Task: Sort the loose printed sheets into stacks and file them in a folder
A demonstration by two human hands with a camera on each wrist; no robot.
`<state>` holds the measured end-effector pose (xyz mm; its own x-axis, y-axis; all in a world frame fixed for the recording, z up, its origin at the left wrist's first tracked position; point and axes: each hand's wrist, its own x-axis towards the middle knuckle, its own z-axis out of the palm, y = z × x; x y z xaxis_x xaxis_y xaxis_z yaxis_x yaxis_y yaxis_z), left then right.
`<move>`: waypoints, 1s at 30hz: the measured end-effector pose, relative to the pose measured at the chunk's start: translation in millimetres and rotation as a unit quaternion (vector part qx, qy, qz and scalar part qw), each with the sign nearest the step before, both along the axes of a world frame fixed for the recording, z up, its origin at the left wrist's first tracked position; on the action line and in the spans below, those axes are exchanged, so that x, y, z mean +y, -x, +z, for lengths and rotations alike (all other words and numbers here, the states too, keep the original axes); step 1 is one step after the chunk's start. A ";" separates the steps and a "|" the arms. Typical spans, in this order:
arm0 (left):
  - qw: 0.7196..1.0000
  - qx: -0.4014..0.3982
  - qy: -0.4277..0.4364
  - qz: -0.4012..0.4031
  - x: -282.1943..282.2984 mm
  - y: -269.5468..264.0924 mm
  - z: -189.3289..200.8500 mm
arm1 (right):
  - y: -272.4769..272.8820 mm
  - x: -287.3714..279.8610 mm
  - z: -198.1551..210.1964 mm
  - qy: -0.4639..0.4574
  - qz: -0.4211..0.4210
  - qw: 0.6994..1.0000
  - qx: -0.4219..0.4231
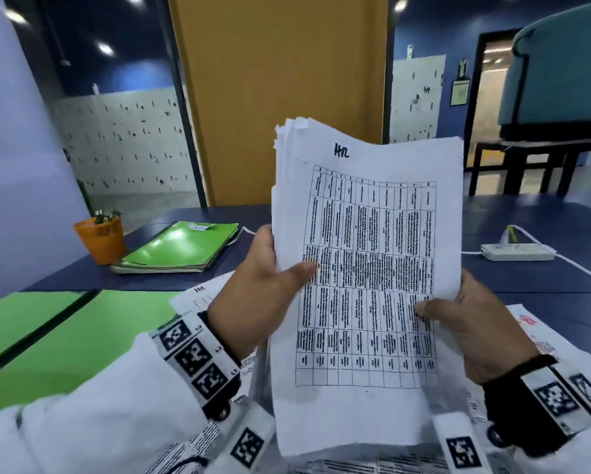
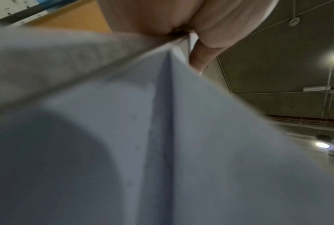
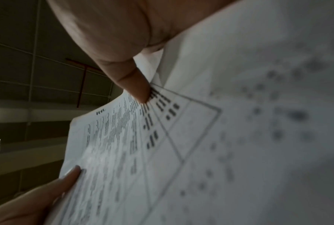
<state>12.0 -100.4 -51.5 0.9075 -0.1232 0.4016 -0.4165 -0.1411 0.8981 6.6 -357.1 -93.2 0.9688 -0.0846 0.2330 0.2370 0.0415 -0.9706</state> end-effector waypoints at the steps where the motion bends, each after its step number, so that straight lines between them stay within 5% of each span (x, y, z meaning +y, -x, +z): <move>1: 1.000 -0.013 -0.003 0.000 0.5 0.6 -2.1 | 1.4 0.5 0.8 0.008 -0.013 1.000 -0.002; 7: 0.993 -0.077 0.067 -0.065 3.2 12.2 0.6 | 12.0 1.0 9.9 0.058 -0.043 0.997 -0.012; 11: 0.981 -0.127 0.112 -0.095 0.3 20.3 2.9 | 20.3 6.9 19.0 0.056 -0.049 0.993 -0.096; 17: 0.977 -0.194 0.086 0.027 -4.0 20.9 0.8 | 28.5 31.3 26.2 0.127 -0.119 0.956 -0.237; 21: 0.989 -0.091 0.050 0.107 6.9 14.9 -16.2 | 26.1 40.3 9.1 0.218 -0.102 0.962 -0.129; 24: 0.988 -0.010 0.074 0.137 19.2 7.3 -32.2 | 25.2 39.4 6.4 0.193 -0.094 0.974 -0.070; 30: 0.974 0.101 0.183 0.085 23.2 10.1 -40.1 | 32.2 49.4 9.1 0.159 -0.022 0.987 -0.018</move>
<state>2.0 -77.2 -91.6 0.9674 0.1546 0.2008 -0.2243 0.1532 0.9624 -25.5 -307.6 -84.0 0.9565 -0.0445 0.2884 0.2658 -0.2749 -0.9240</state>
